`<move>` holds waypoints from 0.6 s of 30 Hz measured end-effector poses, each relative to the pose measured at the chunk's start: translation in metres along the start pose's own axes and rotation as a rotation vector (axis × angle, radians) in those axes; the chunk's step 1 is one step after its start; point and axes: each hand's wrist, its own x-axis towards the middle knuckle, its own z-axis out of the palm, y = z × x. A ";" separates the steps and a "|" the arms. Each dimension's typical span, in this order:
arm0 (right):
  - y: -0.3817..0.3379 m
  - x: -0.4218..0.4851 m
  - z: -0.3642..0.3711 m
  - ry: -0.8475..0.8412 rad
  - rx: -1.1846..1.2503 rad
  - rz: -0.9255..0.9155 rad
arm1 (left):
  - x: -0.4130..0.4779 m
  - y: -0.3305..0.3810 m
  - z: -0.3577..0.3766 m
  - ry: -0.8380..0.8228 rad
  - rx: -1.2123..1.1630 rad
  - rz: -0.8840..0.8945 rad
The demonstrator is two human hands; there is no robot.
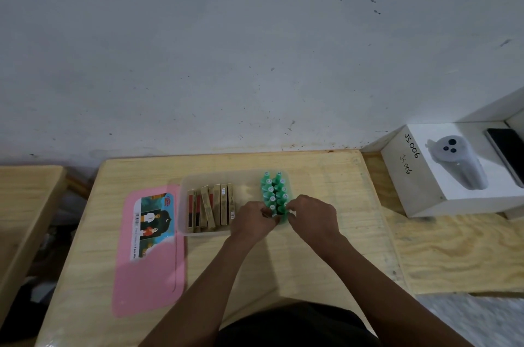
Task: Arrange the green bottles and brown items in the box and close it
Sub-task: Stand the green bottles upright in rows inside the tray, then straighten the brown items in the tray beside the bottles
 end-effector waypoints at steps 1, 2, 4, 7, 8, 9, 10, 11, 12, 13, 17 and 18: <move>0.002 -0.001 -0.002 0.006 0.028 0.004 | 0.000 -0.001 0.000 -0.003 -0.006 0.002; 0.004 -0.002 -0.003 0.014 0.052 0.010 | 0.000 -0.001 -0.001 -0.006 -0.014 0.002; 0.006 -0.004 -0.006 0.031 0.097 0.031 | -0.001 -0.003 -0.003 -0.017 -0.045 0.002; 0.002 -0.005 -0.009 0.059 0.165 0.055 | -0.004 -0.007 -0.012 -0.017 -0.129 0.011; -0.001 -0.004 -0.011 0.070 0.185 0.054 | -0.005 -0.009 -0.017 -0.010 -0.155 0.014; -0.004 -0.003 -0.012 0.081 0.205 0.049 | -0.006 -0.010 -0.024 0.005 -0.175 0.021; -0.009 -0.002 -0.014 0.092 0.220 0.040 | -0.006 -0.011 -0.032 0.031 -0.192 0.031; -0.014 -0.001 -0.016 0.102 0.229 0.026 | -0.008 -0.013 -0.041 0.080 -0.210 0.046; -0.021 0.001 -0.018 0.112 0.232 0.010 | -0.009 -0.015 -0.051 0.156 -0.232 0.058; -0.029 0.002 -0.019 0.121 0.236 -0.010 | -0.012 -0.019 -0.062 0.253 -0.262 0.067; -0.068 0.006 -0.018 0.111 0.268 -0.106 | -0.024 -0.049 -0.102 0.670 -0.280 0.081; -0.079 0.008 -0.015 0.086 0.292 -0.127 | -0.025 -0.061 -0.109 0.711 -0.261 0.050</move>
